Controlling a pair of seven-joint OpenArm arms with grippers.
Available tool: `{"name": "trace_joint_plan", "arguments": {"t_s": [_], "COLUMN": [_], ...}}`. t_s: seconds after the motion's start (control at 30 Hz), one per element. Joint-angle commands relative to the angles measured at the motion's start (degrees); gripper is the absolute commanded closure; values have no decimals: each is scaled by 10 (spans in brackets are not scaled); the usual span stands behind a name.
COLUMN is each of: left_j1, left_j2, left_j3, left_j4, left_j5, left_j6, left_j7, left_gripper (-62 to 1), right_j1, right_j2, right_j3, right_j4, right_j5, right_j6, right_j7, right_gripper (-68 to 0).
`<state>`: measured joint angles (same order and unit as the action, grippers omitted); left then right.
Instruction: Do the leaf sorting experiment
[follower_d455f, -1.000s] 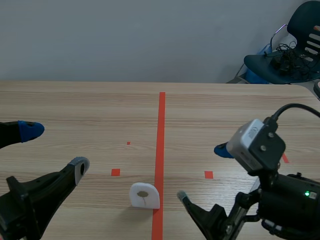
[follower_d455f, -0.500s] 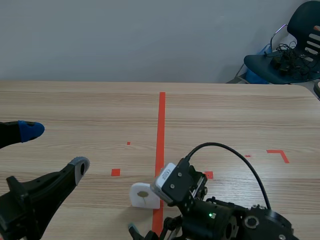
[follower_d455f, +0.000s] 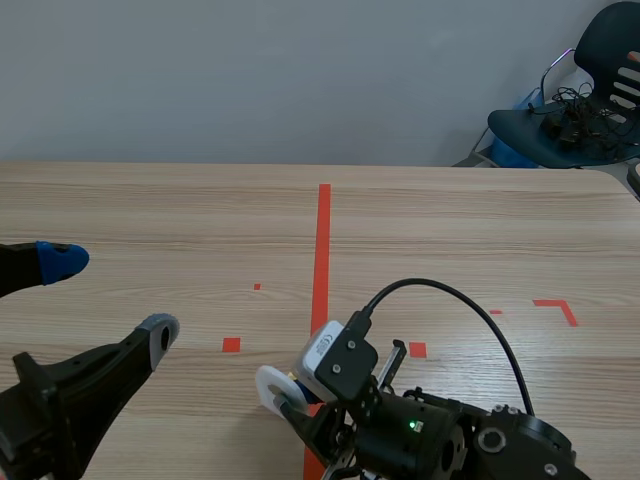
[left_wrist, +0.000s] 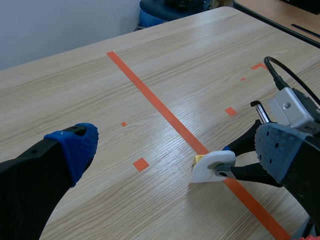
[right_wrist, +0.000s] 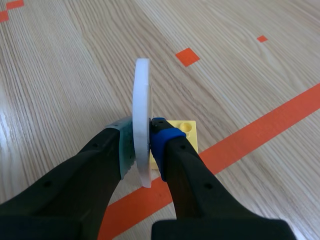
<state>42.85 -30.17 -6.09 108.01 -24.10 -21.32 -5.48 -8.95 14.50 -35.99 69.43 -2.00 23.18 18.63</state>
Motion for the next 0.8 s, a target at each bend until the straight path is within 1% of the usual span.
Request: {"name": "trace_joint_plan", "arguments": {"t_s": [0.0,0.07,0.17,0.23,0.3,0.37,0.4,0.47,0.5,0.57,0.67,0.77], "left_j1": [-2,-2,-2,-2,-2,-2,-2,-2,-2,-2,-2,-2], "left_j2": [-2,-2,-2,-2,-2,-2,-2,-2,-2,-2,-2,-2], "left_j3": [-4,-4,-4,-4,-4,-4,-4,-4,-4,-4,-4,-4], "left_j4": [10,10,10,10,10,10,10,10,10,10,10,10], "left_j5": [-5,-5,-5,-5,-5,-5,-5,-5,-5,-5,-5,-5], "left_j6": [-3,-3,-3,-3,-3,-3,-3,-3,-3,-3,-3,-3], "left_j7": [-11,-11,-11,-11,-11,-11,-11,-11,-11,-11,-11,-11], "left_gripper": [-623,-623,-623,-623,-623,-623,-623,-623,-623,-623,-623,-623], "right_j1": [2,-6,-33,-56,-79,-99,-103,-104,-103,-95,-67,-23], "right_j2": [8,16,38,52,62,63,63,63,63,65,78,95], "right_j3": [12,27,74,120,174,240,266,324,351,396,434,442], "right_j4": [28,60,135,180,210,221,220,218,216,204,154,73], "right_j5": [7,7,13,43,86,133,154,200,214,233,270,289], "right_j6": [0,0,0,0,-1,-14,-18,-33,-42,-57,-69,-66], "right_j7": [17,19,12,-10,-32,-50,-58,-90,-103,-115,-117,-123], "right_gripper": [-35,-35,-35,-35,-35,-35,-35,-35,-35,-35,-35,-35]}}
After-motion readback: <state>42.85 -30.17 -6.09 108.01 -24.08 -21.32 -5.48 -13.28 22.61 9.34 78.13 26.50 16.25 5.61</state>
